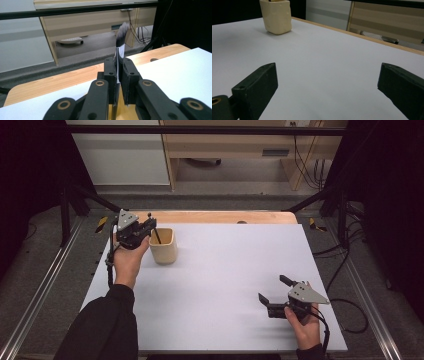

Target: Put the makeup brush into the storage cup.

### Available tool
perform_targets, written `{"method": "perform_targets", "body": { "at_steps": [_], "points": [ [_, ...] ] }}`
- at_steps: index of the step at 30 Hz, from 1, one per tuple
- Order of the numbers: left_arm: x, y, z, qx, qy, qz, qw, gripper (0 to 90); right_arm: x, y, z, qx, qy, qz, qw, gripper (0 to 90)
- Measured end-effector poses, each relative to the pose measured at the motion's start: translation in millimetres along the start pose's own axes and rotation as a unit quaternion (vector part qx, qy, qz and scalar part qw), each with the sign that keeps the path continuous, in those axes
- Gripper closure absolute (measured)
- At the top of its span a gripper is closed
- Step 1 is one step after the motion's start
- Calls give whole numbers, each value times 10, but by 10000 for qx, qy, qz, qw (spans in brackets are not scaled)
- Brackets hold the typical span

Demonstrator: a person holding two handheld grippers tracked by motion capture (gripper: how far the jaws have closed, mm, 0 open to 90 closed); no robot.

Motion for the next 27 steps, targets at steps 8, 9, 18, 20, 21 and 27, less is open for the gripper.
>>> {"method": "perform_targets", "body": {
  "at_steps": [8, 9, 18, 20, 21, 27],
  "points": [
    [-1, 43, 3, 50, 9, 5, 10000, 835, -4, 4, -4, 2, 5, -15, 10000, 31],
    [-4, 47, 3, 55, 7, -5, 10000, 835, -4, 2, -3, -7, 7, -15, 10000, 31],
    [-9, 97, 1, 99, 14, -20, 9999, 835, -1, 6, -6, 8, 4, -13, 10000, 31],
    [0, 114, 5, 108, 8, -7, 9999, 835, -1, 5, -7, 3, 3, -16, 10000, 31],
    [2, 124, 5, 109, 7, 7, 9999, 835, -1, 7, -5, 11, 6, -16, 10000, 31],
    [22, 197, -2, 177, -15, 16, 9998, 835, 5, 9, -11, 10, -5, 8, 10000, 31]
  ]
}}
Point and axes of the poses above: each handheld gripper's, and its own axes: z roughly backward along the jaws, y roughly out of its underside, x roughly to its left, the point moved 9 cm from there along -z, roughly forward along the jaws, and after that the axes turned 5 degrees about z, right-handed, at the moved point
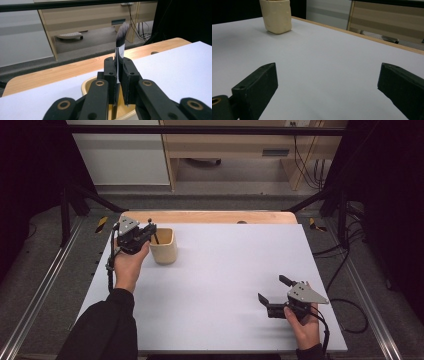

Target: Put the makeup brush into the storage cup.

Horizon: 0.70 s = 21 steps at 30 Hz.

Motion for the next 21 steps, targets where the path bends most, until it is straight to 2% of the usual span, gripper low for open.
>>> {"method": "perform_targets", "body": {
  "at_steps": [6, 13, 14, 17, 21],
  "points": [
    [-4, 44, -25, 37, 15, 36, 10000, 835, -1, 1, 0, 3, 0, -2, 10000, 31],
    [-13, 44, -24, 1, 1, -15, 10000, 825, 3, 5, -3, 17, -7, -6, 10000, 31],
    [-9, 34, -19, -36, -65, -64, 10000, 770, 5, 6, -4, 21, -12, -6, 10000, 31],
    [10, -13, 8, -204, -189, -137, 9995, 527, 6, 6, -4, 17, -13, -5, 10000, 31],
    [36, -54, 52, -345, -241, -160, 9990, 362, 9, 7, -7, 21, -14, 6, 10000, 31]
  ]
}}
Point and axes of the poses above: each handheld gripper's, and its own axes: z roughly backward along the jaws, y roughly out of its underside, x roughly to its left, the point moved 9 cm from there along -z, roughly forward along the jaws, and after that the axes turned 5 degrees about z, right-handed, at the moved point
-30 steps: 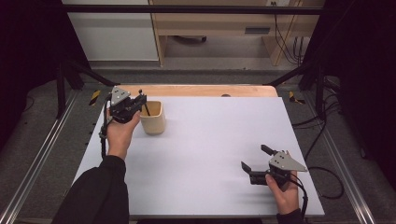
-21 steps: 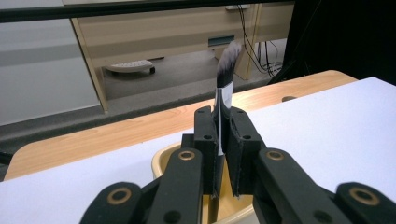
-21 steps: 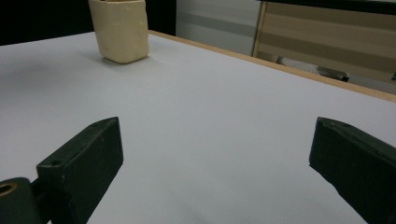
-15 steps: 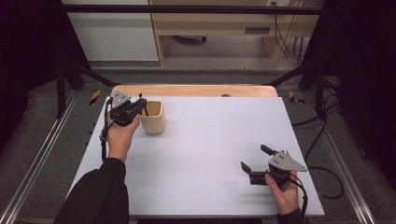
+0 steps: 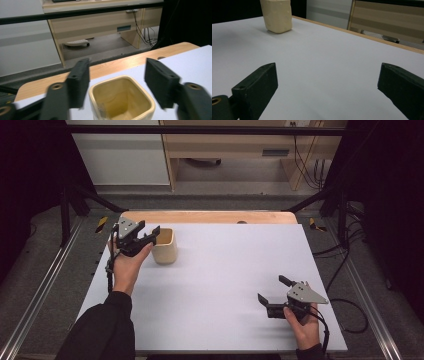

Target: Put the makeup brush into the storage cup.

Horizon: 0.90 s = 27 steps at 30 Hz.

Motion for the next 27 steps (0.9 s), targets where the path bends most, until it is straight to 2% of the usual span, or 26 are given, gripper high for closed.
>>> {"method": "perform_targets", "body": {
  "at_steps": [5, 14, 17, 27],
  "points": [
    [-2, -39, 39, -122, 53, -17, 9999, 264, 1, 1, -4, -1, -3, 15, 10000, 31],
    [-73, -60, 53, -175, 291, -46, 9994, 145, 4, 1, -5, -2, -3, 17, 10000, 31],
    [-93, -62, 45, -163, 350, 3, 9993, 76, 4, 1, -5, -3, -4, 18, 10000, 31],
    [-153, -73, 73, -189, 563, -30, 9982, 25, 7, 3, -8, 6, -1, 5, 10000, 31]
  ]
}}
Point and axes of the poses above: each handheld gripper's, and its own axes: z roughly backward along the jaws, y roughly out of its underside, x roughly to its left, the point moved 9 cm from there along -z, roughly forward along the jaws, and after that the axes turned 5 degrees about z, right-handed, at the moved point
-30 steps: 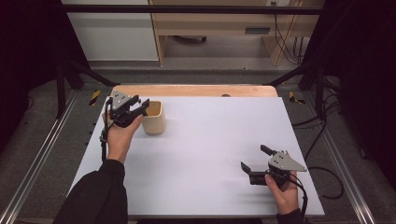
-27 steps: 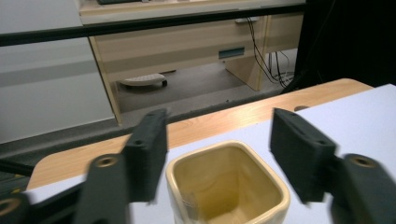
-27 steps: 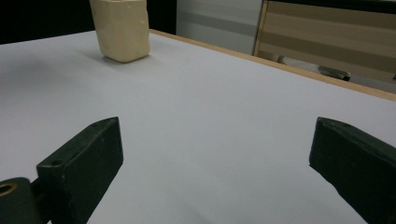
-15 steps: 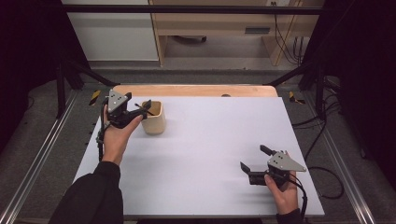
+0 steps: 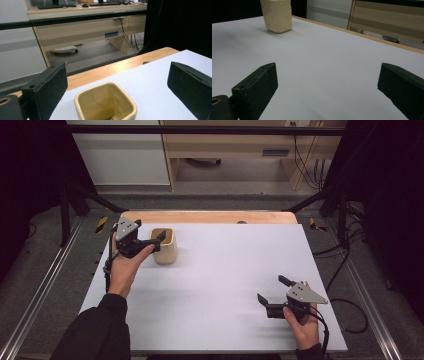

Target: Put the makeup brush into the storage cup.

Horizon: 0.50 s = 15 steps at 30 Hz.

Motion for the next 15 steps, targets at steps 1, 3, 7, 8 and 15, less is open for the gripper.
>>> {"method": "perform_targets", "body": {
  "at_steps": [1, 3, 7, 8, 15],
  "points": [
    [-2, -4, 5, -10, 11, -1, 10000, 24, 0, 1, 0, 1, -2, 0, 10000, 31],
    [-6, -12, 14, -29, 39, 14, 10000, 21, 2, 1, -1, 2, -3, 3, 10000, 31],
    [-18, -18, 27, -48, 76, 4, 10000, 17, 4, 1, -2, 2, -5, 2, 10000, 31],
    [-20, -19, 30, -55, 83, 4, 10000, 16, 4, 1, -2, 2, -5, 3, 10000, 31],
    [-41, -4, 46, -54, 129, -8, 9999, 16, 4, 1, -3, 0, -7, 14, 10000, 31]
  ]
}}
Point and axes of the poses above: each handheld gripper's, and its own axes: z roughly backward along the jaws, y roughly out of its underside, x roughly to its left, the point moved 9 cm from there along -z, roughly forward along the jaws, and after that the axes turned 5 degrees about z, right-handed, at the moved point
